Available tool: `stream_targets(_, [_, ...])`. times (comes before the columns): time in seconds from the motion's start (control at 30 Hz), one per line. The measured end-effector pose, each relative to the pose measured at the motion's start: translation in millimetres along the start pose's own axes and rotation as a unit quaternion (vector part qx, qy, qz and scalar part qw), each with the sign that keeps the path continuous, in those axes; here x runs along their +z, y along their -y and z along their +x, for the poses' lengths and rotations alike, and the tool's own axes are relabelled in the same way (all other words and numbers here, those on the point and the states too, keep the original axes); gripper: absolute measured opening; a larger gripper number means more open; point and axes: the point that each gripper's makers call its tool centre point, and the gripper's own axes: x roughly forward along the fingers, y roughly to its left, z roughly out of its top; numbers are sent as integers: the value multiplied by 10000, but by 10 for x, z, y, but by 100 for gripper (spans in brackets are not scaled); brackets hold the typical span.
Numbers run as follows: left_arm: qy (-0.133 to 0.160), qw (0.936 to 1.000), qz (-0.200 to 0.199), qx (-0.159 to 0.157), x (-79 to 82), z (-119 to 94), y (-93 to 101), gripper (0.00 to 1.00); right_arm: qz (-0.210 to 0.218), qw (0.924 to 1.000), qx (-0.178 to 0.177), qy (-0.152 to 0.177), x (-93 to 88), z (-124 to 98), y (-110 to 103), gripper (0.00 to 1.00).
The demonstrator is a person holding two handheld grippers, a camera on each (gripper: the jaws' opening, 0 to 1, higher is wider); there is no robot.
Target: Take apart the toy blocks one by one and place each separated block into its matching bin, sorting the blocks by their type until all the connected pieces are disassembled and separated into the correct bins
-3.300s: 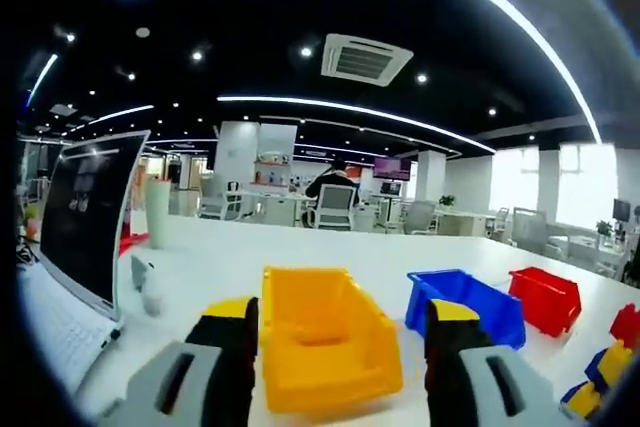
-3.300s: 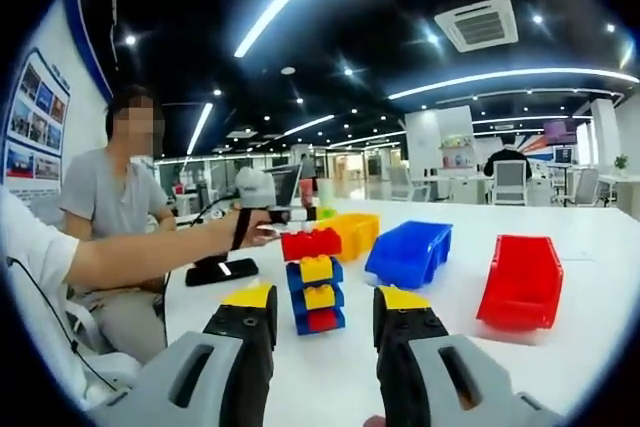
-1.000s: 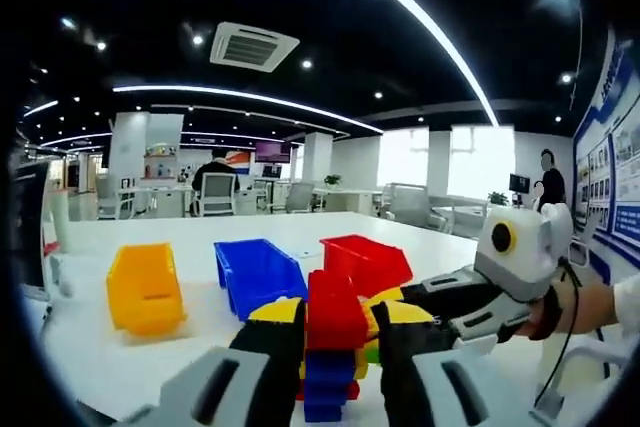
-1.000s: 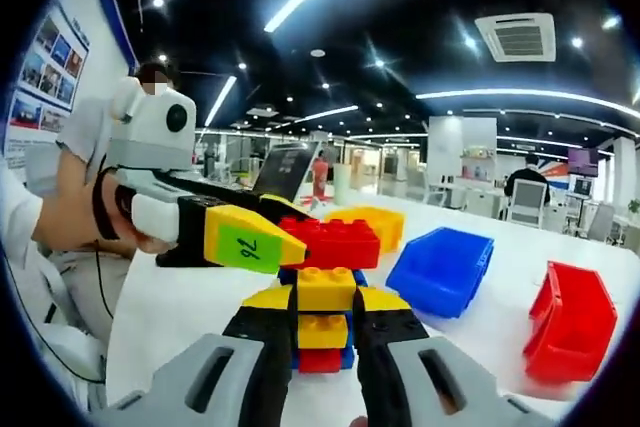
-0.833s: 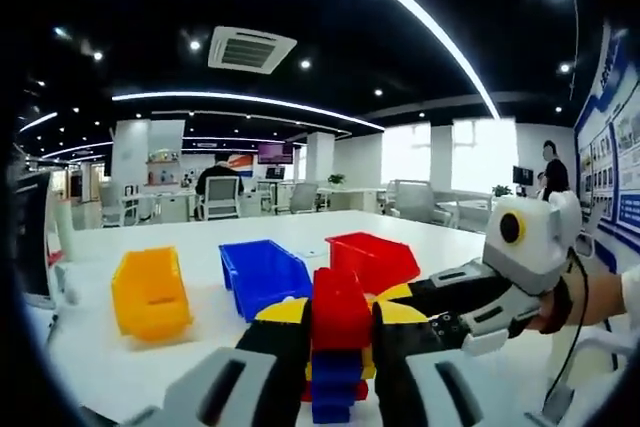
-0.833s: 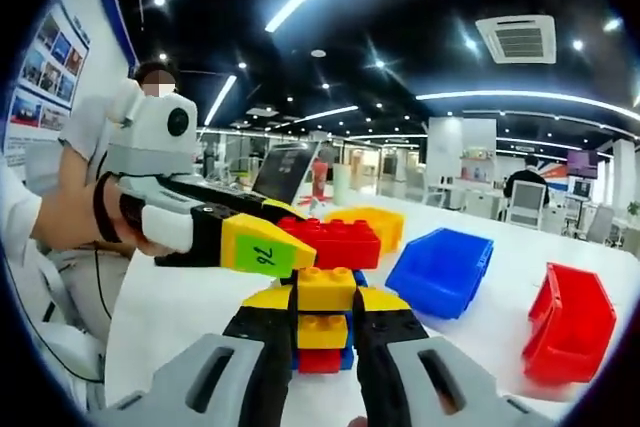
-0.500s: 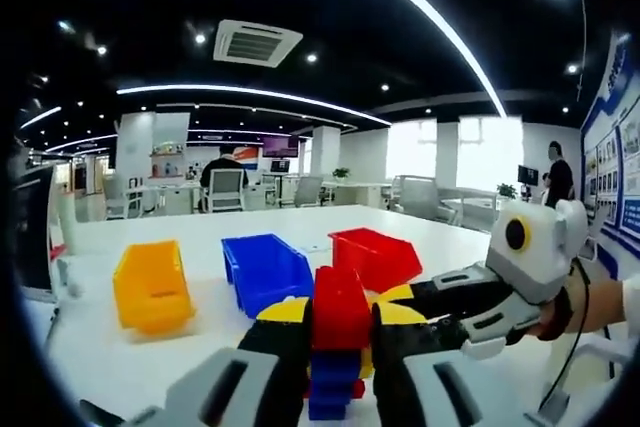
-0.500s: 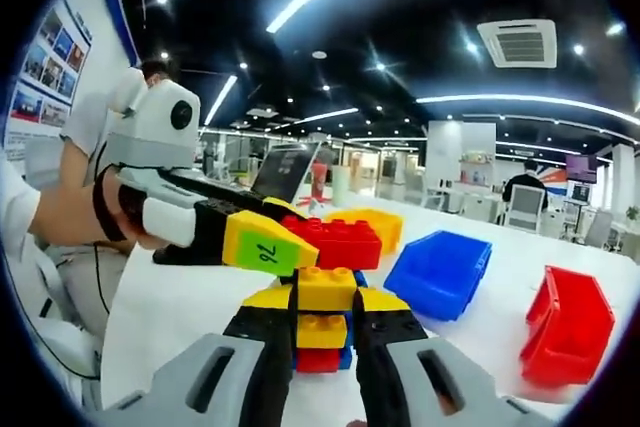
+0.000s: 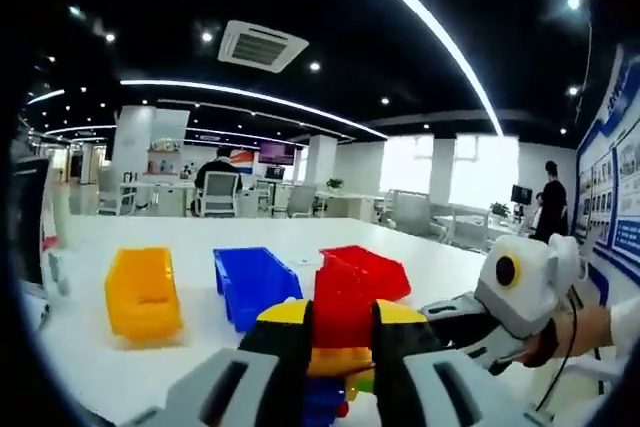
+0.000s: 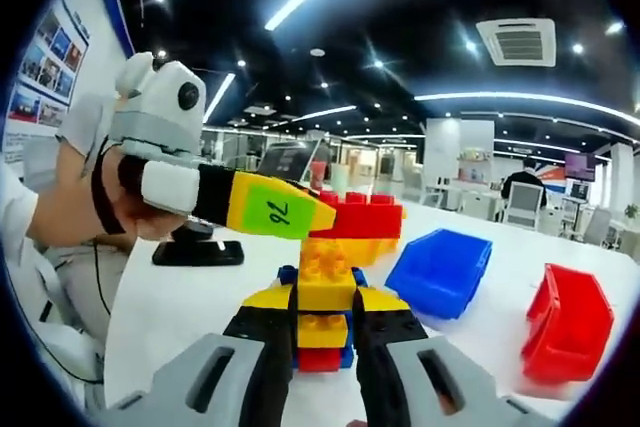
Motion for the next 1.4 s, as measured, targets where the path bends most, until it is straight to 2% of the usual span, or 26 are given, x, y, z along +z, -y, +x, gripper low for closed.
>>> stream_targets(0.13, [38, 9999, 56, -100, 169, 151, 33, 24, 64, 10000, 0, -18, -18, -25, -32, 23])
stream_targets(0.37, [1, 9992, 129, -378, 387, 542, 237, 24, 67, 10000, 29, -25, -33, -107, -116, 23])
stream_targets(0.53, [-10, 9984, 127, -550, 476, 832, 380, 24, 63, 10000, 56, -19, -43, -218, -136, 23])
stream_targets(0.73, [-144, 9973, 284, -664, 454, 1118, 502, 24, 84, 10000, 11, -29, -73, -388, -150, 23])
stream_targets(0.93, [-331, 9949, 389, -870, 440, 1513, 657, 25, 80, 9999, -4, -65, -101, -575, -177, 23])
stream_targets(1.13, [-510, 9935, 511, -881, 437, 1904, 721, 25, 69, 9999, -2, -95, -120, -673, -206, 23])
stream_targets(1.3, [-775, 9914, 624, -852, 262, 2115, 780, 25, 75, 9999, 11, -93, -121, -683, -187, 23])
stream_targets(1.37, [-1096, 9900, 543, -697, 119, 2182, 738, 25, 63, 9999, 18, -100, -120, -680, -185, 23])
stream_targets(1.4, [-1073, 9896, 581, -762, 103, 2225, 750, 25, 70, 9999, 18, -101, -119, -677, -184, 23])
